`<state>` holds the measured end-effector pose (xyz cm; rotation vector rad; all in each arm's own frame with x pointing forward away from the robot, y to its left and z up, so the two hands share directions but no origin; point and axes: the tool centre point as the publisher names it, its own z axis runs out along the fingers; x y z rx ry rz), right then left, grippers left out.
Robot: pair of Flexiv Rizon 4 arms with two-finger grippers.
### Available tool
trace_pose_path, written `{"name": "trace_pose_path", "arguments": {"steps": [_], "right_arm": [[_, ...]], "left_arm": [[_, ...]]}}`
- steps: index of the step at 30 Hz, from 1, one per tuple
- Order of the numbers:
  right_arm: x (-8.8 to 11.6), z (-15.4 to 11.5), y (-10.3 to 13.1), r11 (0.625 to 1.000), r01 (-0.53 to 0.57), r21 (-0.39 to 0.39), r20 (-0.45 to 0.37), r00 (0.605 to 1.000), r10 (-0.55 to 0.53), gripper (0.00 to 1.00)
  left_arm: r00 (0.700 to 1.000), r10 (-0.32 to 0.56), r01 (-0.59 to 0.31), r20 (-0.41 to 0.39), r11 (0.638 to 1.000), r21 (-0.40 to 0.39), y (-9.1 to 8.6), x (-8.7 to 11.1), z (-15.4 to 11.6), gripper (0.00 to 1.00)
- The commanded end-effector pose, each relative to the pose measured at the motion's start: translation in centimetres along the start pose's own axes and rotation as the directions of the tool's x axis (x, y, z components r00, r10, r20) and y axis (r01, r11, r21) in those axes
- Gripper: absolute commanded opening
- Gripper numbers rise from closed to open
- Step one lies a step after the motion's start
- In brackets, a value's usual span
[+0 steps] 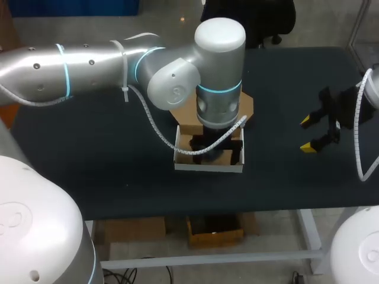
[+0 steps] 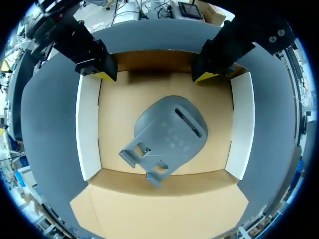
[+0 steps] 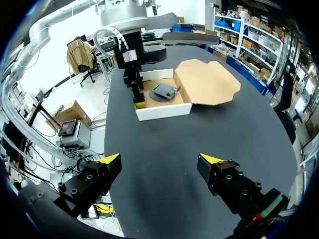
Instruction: Assemble the packaging by folding the flat box into shape, placing the metal phone stand inside, and closing the box properly
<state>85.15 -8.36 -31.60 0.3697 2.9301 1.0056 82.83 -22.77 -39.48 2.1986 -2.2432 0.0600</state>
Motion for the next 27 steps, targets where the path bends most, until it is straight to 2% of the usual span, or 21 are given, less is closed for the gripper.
{"name": "trace_pose_path", "arguments": {"steps": [1, 12, 27], "right_arm": [[0.0, -0.1, -0.1, 1.000, 0.001, -0.004, -0.001, 1.000, -0.001, 1.00], [0.0, -0.1, -0.1, 1.000, 0.001, -0.004, -0.001, 1.000, -0.001, 1.00], [0.0, -0.1, -0.1, 1.000, 0.001, -0.004, -0.001, 1.000, -0.001, 1.00]], "left_arm": [[1.000, -0.013, 0.013, -0.005, 1.000, 0.003, 0.5, -0.2, -0.1, 1.00], [0.996, -0.092, 0.092, -0.018, 0.995, -0.030, 1.8, -0.4, 0.3, 1.00], [0.995, -0.100, 0.100, -0.008, 0.995, -0.024, 3.6, 0.0, 0.1, 1.00]]}}
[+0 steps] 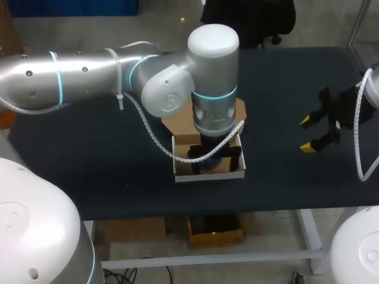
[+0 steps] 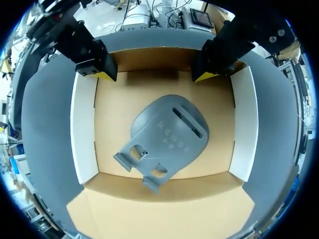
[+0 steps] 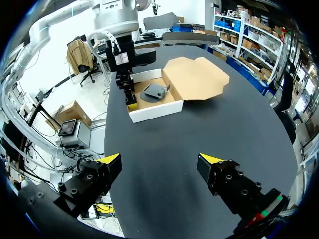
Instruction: Assemble the packaging by folding the flat box into shape, placing the metal phone stand inside, and closing the box properly
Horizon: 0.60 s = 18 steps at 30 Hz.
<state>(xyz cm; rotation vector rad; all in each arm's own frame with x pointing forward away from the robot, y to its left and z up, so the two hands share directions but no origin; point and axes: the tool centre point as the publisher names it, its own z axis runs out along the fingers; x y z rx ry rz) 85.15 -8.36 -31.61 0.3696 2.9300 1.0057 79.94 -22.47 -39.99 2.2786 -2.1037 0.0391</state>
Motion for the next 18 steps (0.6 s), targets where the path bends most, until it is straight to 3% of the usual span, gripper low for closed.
{"name": "trace_pose_path", "arguments": {"steps": [1, 18], "right_arm": [[0.0, -0.1, -0.1, 1.000, 0.001, -0.004, -0.001, 1.000, -0.001, 1.00], [0.0, -0.1, -0.1, 1.000, 0.001, -0.004, -0.001, 1.000, -0.001, 1.00]], "left_arm": [[1.000, 0.001, -0.002, 0.010, 1.000, 0.016, 0.8, 0.2, -0.3, 1.00], [1.000, 0.018, -0.018, 0.014, 1.000, 0.024, 2.3, 0.0, -0.4, 1.00]]}}
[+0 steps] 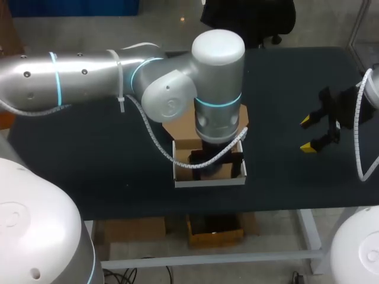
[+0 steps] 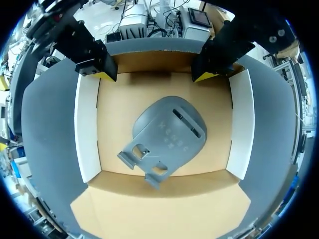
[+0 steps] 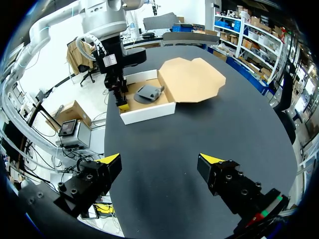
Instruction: Assemble the packaging by folding the flat box into shape, placing the metal phone stand inside, and closing the box properly
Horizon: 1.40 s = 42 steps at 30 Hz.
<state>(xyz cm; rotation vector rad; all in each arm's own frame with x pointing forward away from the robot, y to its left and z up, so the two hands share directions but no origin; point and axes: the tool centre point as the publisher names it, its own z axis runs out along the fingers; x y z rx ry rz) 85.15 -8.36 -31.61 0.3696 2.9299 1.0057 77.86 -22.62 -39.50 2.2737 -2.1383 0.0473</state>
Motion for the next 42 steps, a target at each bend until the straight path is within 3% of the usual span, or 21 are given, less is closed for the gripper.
{"name": "trace_pose_path", "arguments": {"steps": [1, 12, 21, 27, 35, 42], "right_arm": [[0.0, -0.1, -0.1, 1.000, 0.001, -0.004, -0.001, 1.000, -0.001, 1.00], [0.0, -0.1, -0.1, 1.000, 0.001, -0.004, -0.001, 1.000, -0.001, 1.00], [0.0, -0.1, -0.1, 1.000, 0.001, -0.004, -0.001, 1.000, -0.001, 1.00], [0.0, -0.1, -0.1, 1.000, 0.001, -0.004, -0.001, 1.000, -0.001, 1.00], [0.0, -0.1, -0.1, 1.000, 0.001, -0.004, -0.001, 1.000, -0.001, 1.00], [0.0, -0.1, -0.1, 1.000, 0.001, -0.004, -0.001, 1.000, -0.001, 1.00]], "left_arm": [[1.000, 0.000, 0.000, 0.004, 1.000, 0.007, 0.2, 0.0, 0.0, 1.00], [1.000, 0.023, -0.024, 0.017, 0.996, 0.080, -0.5, -0.1, -2.1, 1.00], [0.994, 0.111, -0.109, -0.005, 0.983, 0.146, -2.0, -1.4, -5.1, 1.00], [0.982, 0.183, -0.172, -0.044, 0.968, 0.183, -3.9, -3.3, -7.2, 1.00], [0.975, 0.213, -0.196, -0.056, 0.956, 0.216, -7.0, -6.4, -8.9, 1.00], [0.953, 0.267, -0.232, -0.144, 0.947, 0.223, -10.2, -9.4, -9.4, 1.00]]}}
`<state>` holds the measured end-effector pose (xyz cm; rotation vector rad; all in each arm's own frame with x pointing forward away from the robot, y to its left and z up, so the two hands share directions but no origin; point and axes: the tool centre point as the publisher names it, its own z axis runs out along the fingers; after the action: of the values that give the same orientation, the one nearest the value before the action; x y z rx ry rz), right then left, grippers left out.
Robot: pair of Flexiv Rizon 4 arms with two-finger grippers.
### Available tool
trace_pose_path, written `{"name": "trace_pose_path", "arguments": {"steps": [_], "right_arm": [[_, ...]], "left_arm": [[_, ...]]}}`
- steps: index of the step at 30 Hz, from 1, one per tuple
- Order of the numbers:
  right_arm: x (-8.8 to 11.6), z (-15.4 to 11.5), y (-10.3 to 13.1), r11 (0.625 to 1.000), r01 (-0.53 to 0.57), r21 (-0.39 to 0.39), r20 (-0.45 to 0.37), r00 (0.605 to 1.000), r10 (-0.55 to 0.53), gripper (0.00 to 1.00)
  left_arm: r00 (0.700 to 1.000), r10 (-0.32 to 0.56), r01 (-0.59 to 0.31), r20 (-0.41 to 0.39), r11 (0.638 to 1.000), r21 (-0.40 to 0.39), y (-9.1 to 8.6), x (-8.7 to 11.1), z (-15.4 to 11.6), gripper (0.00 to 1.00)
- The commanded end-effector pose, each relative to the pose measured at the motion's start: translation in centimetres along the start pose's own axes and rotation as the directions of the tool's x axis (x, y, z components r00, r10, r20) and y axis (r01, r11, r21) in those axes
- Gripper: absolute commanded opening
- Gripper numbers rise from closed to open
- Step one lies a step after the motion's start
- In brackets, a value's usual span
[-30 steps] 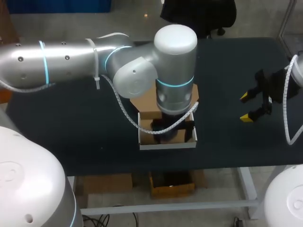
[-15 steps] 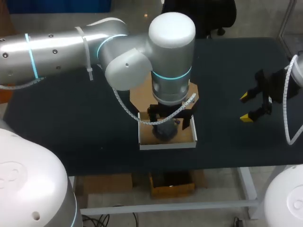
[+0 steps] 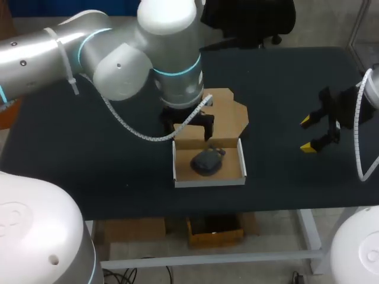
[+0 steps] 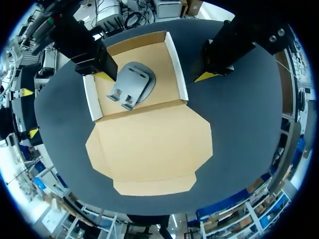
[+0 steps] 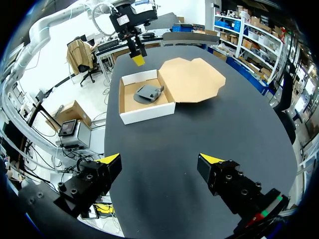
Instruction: Assemble the packaging by folding the flat box into shape, placing the metal phone stand inside, and closing the box properly
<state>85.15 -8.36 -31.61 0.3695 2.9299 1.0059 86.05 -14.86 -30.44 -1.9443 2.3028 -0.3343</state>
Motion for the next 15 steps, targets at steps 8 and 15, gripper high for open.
{"name": "trace_pose_path", "arguments": {"steps": [8, 15], "right_arm": [[0.0, -0.1, -0.1, 1.000, 0.001, -0.004, -0.001, 1.000, -0.001, 1.00], [0.0, -0.1, -0.1, 1.000, 0.001, -0.004, -0.001, 1.000, -0.001, 1.00]], "left_arm": [[0.975, 0.071, -0.067, -0.208, 0.997, 0.027, -2.7, -5.9, 0.2, 1.00], [0.951, 0.121, -0.112, -0.283, 0.993, 0.045, -3.8, -7.8, 1.0, 1.00]]}}
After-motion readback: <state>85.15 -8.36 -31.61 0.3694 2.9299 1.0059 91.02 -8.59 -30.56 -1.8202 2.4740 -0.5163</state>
